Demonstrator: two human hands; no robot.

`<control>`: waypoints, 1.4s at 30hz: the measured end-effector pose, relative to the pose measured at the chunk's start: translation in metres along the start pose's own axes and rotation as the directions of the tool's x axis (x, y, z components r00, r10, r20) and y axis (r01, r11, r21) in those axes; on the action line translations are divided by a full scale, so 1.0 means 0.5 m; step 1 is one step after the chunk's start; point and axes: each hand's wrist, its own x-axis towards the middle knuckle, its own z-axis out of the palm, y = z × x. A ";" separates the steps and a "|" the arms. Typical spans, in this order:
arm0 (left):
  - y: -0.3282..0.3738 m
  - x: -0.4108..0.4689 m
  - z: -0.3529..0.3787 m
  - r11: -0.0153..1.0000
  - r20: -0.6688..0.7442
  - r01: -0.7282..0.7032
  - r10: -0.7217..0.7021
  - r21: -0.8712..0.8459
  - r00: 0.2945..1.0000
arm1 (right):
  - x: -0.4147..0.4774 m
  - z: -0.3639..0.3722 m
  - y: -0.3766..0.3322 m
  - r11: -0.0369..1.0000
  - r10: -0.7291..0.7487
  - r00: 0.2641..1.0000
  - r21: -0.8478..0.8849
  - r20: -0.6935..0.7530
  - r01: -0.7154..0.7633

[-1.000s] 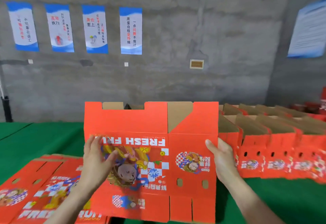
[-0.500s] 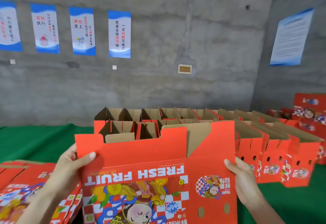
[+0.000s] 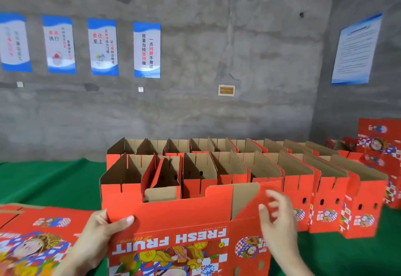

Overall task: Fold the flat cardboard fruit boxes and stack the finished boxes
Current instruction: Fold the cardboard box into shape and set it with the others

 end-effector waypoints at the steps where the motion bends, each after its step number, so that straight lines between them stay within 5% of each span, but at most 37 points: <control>1: -0.002 0.000 0.006 1.000 0.008 0.002 -0.002 0.006 1.000 | -0.007 0.007 -0.009 0.998 -0.053 0.993 -0.022 0.105 0.055; 6: -0.020 0.014 0.013 1.000 0.044 0.016 -0.017 0.009 0.999 | -0.013 0.039 -0.033 0.995 0.092 0.849 -0.007 0.521 -0.103; 12: -0.033 0.028 -0.005 0.999 0.056 0.033 -0.033 0.002 0.998 | 0.007 0.038 -0.044 0.983 0.073 0.778 -0.178 0.625 0.050; 18: -0.031 0.046 -0.001 0.995 0.036 0.030 -0.033 0.098 0.999 | 0.008 0.050 -0.062 0.973 0.207 0.677 -0.222 0.706 -0.066; 27: -0.006 0.055 0.008 0.914 0.134 -0.093 0.043 0.394 0.990 | 0.003 0.055 -0.043 0.972 0.148 0.852 -0.231 0.503 -0.033; 32: 0.042 0.051 0.018 0.844 0.363 -0.085 -0.135 0.529 0.922 | 0.008 0.049 -0.037 0.996 -0.022 0.961 -0.074 0.277 0.044; 38: 0.069 0.056 0.037 0.573 0.315 -0.022 -0.417 0.819 0.853 | 0.018 0.048 -0.033 0.994 -0.106 0.985 0.020 0.137 0.104; 42: 0.052 0.064 0.061 0.432 0.225 -0.051 -0.364 0.901 0.904 | 0.032 0.043 -0.016 0.994 -0.104 0.988 0.046 0.113 0.099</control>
